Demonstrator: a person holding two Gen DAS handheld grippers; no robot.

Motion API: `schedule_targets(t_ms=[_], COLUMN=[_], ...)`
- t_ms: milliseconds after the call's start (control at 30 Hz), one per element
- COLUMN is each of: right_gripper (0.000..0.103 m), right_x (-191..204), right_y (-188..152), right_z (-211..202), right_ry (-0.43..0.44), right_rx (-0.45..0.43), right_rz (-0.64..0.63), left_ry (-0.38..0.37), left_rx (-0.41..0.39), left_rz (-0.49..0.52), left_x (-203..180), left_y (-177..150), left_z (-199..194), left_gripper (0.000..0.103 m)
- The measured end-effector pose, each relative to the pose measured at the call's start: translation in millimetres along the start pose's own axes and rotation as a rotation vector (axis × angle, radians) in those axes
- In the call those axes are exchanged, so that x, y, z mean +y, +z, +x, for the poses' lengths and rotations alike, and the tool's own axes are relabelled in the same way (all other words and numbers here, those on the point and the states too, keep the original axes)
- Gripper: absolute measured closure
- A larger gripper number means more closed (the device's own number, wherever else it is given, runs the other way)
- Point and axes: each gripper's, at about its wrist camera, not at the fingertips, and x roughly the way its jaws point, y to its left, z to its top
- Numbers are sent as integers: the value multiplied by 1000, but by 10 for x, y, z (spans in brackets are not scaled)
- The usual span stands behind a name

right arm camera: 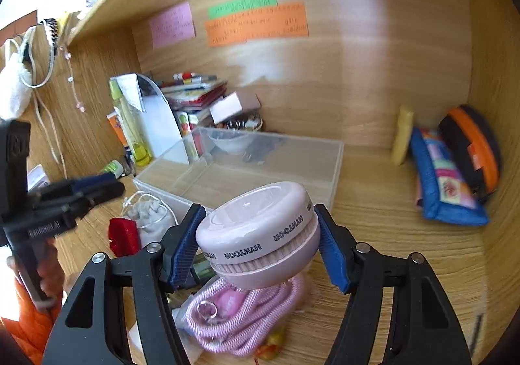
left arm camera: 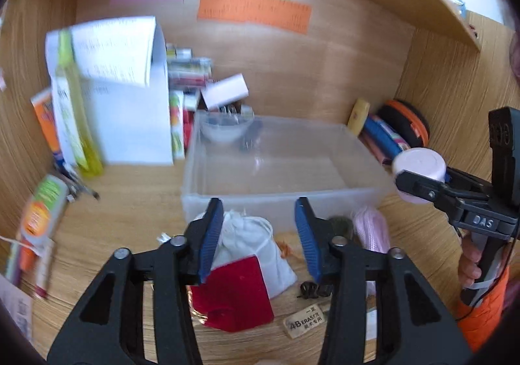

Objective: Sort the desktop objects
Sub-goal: 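Carry the pink round device in the right gripper while the left carries the cream jar, then lower the pink device into the clear box while the left releases the cream jar there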

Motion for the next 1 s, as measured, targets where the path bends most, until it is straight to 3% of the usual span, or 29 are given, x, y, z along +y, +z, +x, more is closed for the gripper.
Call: schedule_targets(t_ms=[233,467,533,633,867,1000], right_gripper=[40,40,40,40,40,40], right_x=[-31,-61,-65,-48,49,113], right_y=[33,30,19,-13,-93,-116], right_z=[168,138,132,125,81,63], right_ry=[22,20,17,14,17,14], right_rx=[29,30,32,38,44,45], right_rz=[32,51,55,58,52,49], left_ry=[21,-28,-56,-92,-130,-83], left_rx=[23,43,74,112,227,268], left_rz=[7,63,80,127,228,256], left_x=[-1,-17,-27,-70,-231,-287], left_y=[-43,-154,-254,-497,-982,-1165], left_z=[80,-263,-375,-593,-775,-649], left_gripper=[61,60,45,33,29,26])
